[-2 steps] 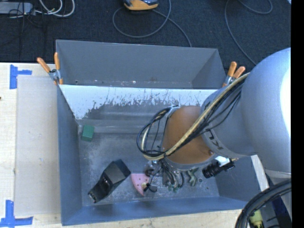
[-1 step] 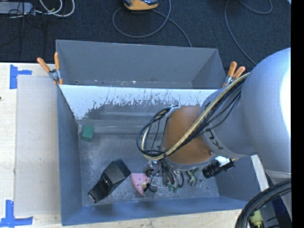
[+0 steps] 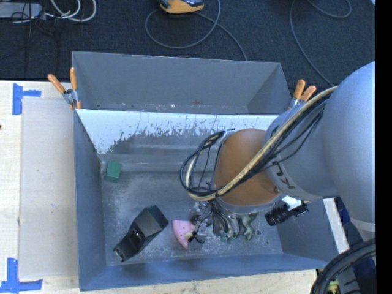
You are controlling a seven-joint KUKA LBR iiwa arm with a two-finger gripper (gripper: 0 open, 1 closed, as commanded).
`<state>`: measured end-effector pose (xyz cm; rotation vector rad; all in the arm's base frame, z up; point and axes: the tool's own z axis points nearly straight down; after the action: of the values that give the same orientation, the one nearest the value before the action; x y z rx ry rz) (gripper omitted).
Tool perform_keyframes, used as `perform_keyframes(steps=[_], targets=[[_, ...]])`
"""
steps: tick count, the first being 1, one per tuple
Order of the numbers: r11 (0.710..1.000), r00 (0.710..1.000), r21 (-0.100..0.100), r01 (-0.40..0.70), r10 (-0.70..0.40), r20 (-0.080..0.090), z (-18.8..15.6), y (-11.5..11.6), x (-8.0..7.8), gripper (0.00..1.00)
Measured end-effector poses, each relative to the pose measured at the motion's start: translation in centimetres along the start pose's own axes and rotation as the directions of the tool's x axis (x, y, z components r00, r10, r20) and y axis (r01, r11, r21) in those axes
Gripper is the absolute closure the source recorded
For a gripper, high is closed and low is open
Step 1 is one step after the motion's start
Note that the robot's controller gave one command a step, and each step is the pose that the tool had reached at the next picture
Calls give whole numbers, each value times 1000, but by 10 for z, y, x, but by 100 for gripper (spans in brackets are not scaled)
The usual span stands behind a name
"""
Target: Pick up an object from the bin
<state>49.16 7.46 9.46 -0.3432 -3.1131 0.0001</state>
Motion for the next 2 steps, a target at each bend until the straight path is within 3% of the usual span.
perform_keyframes(steps=[1,2], targets=[[1000,1000,-2,-29,29,4,-18,-1,-7,100],[999,999,1,-39,39,-4,-48,-6,0,100]])
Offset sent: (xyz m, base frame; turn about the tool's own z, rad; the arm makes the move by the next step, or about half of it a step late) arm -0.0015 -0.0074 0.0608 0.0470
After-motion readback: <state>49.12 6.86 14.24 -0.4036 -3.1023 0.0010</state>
